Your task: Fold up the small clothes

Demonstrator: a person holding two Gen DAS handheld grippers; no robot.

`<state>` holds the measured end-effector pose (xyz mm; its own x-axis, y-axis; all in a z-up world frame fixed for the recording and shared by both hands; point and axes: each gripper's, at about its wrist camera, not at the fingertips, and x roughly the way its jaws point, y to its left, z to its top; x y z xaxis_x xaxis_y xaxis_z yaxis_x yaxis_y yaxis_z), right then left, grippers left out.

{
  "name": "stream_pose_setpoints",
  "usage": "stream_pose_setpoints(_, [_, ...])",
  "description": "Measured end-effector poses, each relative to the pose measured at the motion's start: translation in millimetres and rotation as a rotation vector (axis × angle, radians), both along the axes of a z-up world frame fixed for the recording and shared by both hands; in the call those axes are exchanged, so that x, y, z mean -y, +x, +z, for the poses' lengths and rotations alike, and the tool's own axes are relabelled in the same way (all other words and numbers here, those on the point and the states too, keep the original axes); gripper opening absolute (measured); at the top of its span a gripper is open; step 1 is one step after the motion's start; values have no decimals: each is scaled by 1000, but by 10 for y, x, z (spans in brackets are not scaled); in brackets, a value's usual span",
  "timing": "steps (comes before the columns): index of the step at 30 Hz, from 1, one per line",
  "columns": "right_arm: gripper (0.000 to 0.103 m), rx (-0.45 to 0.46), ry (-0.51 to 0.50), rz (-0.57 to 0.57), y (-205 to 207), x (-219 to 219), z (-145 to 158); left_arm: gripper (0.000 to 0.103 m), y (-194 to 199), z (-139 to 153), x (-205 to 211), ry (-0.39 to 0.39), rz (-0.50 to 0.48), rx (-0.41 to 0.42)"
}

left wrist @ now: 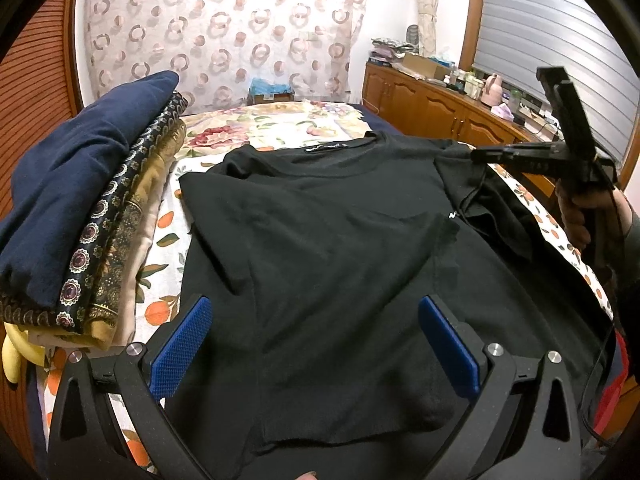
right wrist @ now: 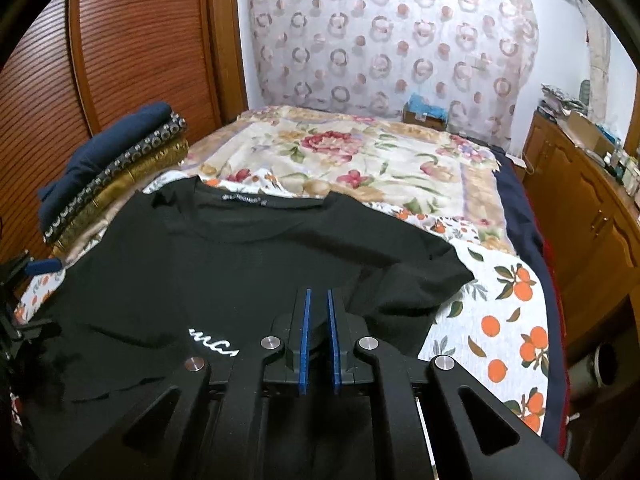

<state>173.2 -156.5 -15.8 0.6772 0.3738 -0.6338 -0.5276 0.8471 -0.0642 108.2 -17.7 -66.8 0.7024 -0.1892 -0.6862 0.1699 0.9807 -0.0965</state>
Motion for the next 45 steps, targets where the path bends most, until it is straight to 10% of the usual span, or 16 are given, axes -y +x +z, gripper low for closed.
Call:
stream_pose_setpoints(8, [27, -16, -67, 4, 38, -146, -22, 103, 72, -39, 10, 7, -11, -13])
stream_pose_setpoints(11, [6, -4, -87, 42, 3, -214, -4, 103, 92, -47, 15, 11, -13, -15])
stream_pose_setpoints(23, [3, 9, 71, 220, 38, -583, 313, 103, 100, -44, -9, 6, -2, -11])
stream_pose_setpoints(25, [10, 14, 88, 202, 95, -582, 361, 103, 87, -33, -17, 7, 0, -7])
stream_pose_setpoints(27, [45, 14, 88, 162, 141, -509, 367, 103, 66, -21, -23, 8, 1, -5])
stream_pose_setpoints(45, [47, -90, 29, -88, -800, 696, -192, 103, 203, -151, -87, 14, -4, -57])
